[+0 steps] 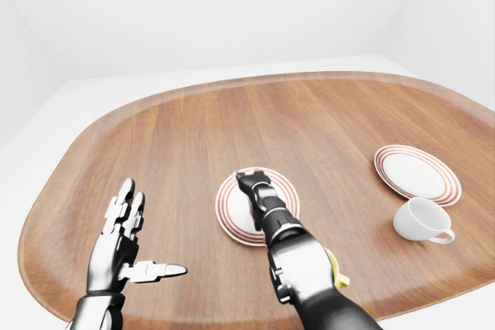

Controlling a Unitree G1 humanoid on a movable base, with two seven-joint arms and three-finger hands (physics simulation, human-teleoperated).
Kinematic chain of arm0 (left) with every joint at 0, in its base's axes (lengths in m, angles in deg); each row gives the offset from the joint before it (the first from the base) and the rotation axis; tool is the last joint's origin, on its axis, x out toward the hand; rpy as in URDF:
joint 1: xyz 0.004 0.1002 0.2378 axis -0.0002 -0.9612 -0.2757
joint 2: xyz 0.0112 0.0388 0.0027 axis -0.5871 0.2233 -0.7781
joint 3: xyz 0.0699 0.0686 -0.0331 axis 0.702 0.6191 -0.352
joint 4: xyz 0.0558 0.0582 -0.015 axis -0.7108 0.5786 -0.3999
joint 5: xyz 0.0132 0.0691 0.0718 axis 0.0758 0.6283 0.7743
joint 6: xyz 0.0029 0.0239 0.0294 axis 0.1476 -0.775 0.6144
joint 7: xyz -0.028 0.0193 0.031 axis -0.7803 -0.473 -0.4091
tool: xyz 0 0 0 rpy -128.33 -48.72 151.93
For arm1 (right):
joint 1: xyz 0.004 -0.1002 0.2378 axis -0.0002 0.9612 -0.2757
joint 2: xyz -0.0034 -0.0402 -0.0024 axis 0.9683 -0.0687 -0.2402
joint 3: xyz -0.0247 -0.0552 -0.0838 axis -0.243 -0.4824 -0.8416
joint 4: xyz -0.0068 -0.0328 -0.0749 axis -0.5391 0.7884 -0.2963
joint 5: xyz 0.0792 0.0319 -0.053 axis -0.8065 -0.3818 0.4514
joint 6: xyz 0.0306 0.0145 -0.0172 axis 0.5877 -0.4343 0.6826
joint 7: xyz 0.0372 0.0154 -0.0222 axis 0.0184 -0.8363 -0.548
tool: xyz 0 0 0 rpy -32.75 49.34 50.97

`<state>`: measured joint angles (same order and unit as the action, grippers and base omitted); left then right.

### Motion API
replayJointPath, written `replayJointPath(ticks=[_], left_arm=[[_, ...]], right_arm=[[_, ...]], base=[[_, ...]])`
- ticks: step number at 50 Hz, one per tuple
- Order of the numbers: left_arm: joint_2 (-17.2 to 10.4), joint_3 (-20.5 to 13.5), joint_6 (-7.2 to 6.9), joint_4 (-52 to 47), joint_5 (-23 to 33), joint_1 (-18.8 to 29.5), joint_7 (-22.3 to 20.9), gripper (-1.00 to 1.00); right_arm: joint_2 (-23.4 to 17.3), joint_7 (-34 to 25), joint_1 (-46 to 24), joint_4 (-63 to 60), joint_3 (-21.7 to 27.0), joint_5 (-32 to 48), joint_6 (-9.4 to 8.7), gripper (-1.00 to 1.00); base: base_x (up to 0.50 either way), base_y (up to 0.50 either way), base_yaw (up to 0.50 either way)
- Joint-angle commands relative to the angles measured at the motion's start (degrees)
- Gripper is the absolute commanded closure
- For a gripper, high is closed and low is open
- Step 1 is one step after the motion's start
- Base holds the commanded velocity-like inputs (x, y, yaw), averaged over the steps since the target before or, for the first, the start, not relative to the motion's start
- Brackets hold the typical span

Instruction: Put the red mug on the left plate.

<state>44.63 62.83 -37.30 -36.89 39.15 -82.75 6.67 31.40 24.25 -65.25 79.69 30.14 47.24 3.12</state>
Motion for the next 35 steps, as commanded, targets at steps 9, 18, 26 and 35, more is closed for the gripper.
replayJointPath(ticks=[9,18,26,35], left_arm=[[-0.1,0.1,0.00,0.1,-0.1,-0.2,0.2,-1.00],[0.0,0.3,0.00,-0.1,0.2,-0.6,0.3,-1.00],[-0.2,0.2,0.00,-0.3,-0.1,-0.9,0.3,-1.00],[-0.2,0.2,0.00,-0.2,-0.1,-1.0,0.4,-1.00]], right_arm=[[-0.4,-1.6,-0.2,0.7,0.0,-0.5,0.58,-1.00],[-3.7,-1.9,-12.8,-2.3,-1.6,-6.9,5.15,-1.00],[-5.5,-4.1,-18.7,-6.6,-4.4,-10.5,5.15,-1.00],[-7.7,-4.9,-18.1,-11.3,-4.8,-12.9,5.15,-1.00]], base=[[0.00,0.00,0.00],[0.00,0.00,0.00],[0.00,0.00,0.00],[0.00,0.00,0.00]])
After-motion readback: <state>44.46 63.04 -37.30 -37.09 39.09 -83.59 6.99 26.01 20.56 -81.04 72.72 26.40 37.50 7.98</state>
